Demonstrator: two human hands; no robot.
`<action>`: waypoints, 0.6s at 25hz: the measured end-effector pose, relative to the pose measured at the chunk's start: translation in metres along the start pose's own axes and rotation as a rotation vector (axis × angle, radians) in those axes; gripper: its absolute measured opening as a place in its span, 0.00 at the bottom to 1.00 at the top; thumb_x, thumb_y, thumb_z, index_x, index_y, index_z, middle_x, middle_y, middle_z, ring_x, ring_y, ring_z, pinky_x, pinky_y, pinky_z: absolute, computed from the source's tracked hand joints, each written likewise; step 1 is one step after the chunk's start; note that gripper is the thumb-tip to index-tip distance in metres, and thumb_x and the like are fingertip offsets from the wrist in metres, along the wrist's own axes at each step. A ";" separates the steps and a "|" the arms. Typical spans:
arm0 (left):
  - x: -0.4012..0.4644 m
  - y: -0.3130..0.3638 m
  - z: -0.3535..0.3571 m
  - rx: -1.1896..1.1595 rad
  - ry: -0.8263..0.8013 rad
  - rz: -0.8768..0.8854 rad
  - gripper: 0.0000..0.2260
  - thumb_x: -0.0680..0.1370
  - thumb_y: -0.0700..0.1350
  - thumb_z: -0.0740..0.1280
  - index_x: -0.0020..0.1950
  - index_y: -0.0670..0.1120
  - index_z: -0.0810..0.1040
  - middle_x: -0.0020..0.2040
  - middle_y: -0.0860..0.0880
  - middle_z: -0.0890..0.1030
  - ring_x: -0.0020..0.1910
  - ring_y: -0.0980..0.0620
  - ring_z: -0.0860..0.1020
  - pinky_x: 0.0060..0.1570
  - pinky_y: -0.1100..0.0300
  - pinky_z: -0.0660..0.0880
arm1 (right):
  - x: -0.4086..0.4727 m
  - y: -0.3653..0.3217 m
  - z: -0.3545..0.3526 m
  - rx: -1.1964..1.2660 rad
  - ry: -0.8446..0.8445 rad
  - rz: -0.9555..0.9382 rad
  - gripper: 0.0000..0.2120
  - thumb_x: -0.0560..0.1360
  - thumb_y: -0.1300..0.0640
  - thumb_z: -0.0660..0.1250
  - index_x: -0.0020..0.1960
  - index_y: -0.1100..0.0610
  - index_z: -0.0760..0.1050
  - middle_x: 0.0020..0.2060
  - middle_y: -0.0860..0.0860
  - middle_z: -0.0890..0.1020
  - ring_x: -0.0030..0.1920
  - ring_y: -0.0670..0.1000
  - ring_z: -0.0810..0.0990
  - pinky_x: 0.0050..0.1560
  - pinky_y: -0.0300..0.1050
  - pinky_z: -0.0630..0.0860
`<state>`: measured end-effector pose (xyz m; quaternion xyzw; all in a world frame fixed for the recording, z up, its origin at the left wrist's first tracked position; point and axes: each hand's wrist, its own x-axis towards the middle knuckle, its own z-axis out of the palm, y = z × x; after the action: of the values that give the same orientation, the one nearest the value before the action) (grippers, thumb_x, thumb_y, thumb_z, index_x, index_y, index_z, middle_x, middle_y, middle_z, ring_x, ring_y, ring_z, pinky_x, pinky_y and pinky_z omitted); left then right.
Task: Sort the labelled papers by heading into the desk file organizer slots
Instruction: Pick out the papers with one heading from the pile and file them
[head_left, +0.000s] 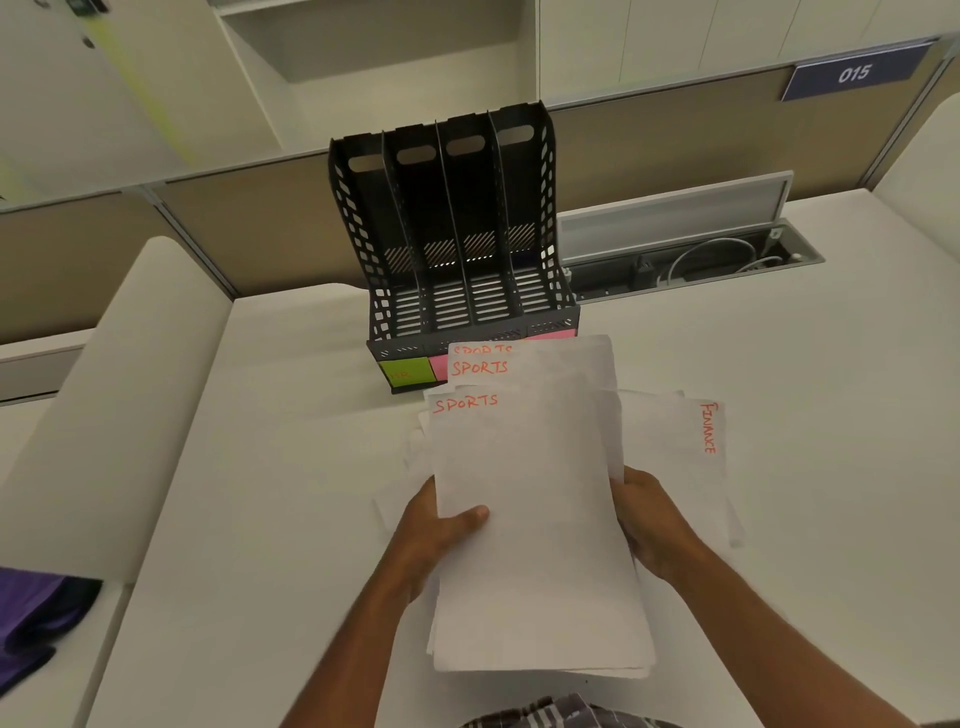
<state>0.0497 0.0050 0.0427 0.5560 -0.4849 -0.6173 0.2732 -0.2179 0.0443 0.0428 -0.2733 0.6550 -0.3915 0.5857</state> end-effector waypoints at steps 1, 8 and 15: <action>0.000 0.000 0.003 0.005 0.010 0.017 0.29 0.68 0.53 0.79 0.67 0.55 0.74 0.60 0.53 0.83 0.58 0.51 0.82 0.59 0.50 0.79 | -0.001 -0.002 0.003 -0.001 0.012 -0.003 0.21 0.78 0.37 0.64 0.54 0.53 0.84 0.45 0.51 0.88 0.42 0.50 0.88 0.38 0.43 0.82; 0.016 0.006 0.033 0.069 0.205 0.082 0.13 0.75 0.48 0.74 0.57 0.54 0.77 0.51 0.55 0.84 0.49 0.54 0.83 0.47 0.59 0.81 | 0.004 0.001 -0.013 -0.045 0.009 -0.097 0.21 0.77 0.47 0.70 0.67 0.54 0.76 0.57 0.52 0.85 0.55 0.56 0.84 0.59 0.58 0.80; 0.054 0.007 0.023 0.485 0.333 -0.081 0.19 0.78 0.47 0.68 0.69 0.48 0.72 0.60 0.47 0.79 0.57 0.48 0.78 0.58 0.57 0.74 | 0.018 0.046 -0.073 0.134 0.626 0.139 0.16 0.74 0.67 0.64 0.61 0.65 0.78 0.50 0.60 0.82 0.44 0.57 0.79 0.46 0.47 0.74</action>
<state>0.0134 -0.0385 0.0242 0.7175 -0.5442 -0.3943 0.1834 -0.2875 0.0684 -0.0052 -0.0551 0.7932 -0.4576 0.3980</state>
